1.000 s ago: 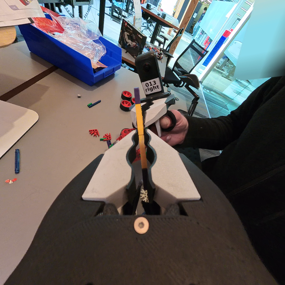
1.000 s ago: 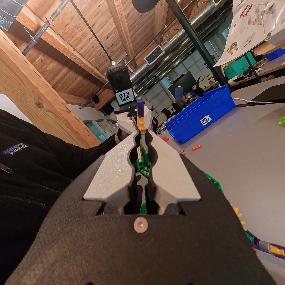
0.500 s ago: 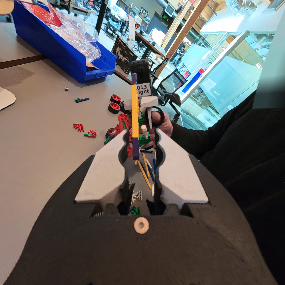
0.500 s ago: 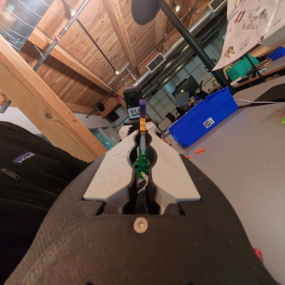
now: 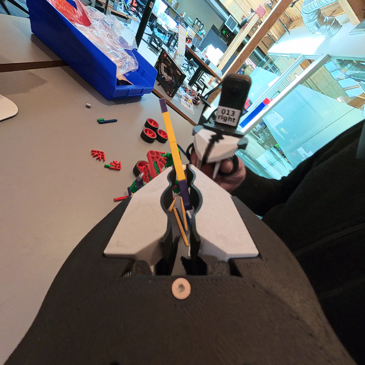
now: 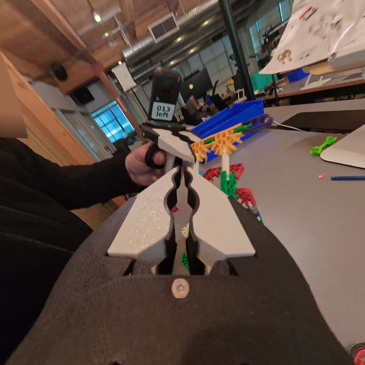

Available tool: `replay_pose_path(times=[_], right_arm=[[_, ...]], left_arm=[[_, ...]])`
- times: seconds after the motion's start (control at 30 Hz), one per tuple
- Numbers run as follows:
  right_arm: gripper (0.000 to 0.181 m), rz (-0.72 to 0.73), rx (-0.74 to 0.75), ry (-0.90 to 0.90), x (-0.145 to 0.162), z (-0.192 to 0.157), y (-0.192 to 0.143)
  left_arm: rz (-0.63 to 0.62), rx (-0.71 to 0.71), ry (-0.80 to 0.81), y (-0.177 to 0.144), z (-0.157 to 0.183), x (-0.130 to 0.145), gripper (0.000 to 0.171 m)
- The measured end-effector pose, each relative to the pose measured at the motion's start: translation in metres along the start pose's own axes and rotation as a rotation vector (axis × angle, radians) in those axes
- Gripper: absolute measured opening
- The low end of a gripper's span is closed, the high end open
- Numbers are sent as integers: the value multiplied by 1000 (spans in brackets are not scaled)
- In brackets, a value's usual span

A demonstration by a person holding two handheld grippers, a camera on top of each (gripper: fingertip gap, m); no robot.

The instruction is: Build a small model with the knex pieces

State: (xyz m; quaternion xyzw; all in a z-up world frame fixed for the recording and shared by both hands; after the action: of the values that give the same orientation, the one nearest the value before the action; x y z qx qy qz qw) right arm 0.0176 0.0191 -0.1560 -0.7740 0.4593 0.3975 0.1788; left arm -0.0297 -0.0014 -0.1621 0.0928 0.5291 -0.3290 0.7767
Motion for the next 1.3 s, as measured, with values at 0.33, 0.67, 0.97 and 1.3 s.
replay_pose_path(times=[0.33,0.67,0.97,1.3], right_arm=[[0,-23,213,-210,9,3,12],[0,25,239,-216,2,7,8],[0,41,207,-158,10,16,4],[0,73,178,-61,12,9,7]], left_arm=[[43,-51,-17,8,8,1,5],[91,-112,35,15,7,-5,5],[154,-92,-34,18,4,-2,6],[155,-179,144,26,15,-3,6]])
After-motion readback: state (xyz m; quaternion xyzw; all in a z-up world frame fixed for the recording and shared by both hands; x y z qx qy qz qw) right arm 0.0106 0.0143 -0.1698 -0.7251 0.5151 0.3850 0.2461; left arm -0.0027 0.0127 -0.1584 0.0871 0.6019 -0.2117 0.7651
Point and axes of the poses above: each gripper's, where its closed fingertips meet, y out along the fingers, x out of its underside, z = x × y across the jaws, the point moved 2 cm from there along -y, back along the fingers, and after that the axes turned 10 degrees about y, right-handed, at the moved point
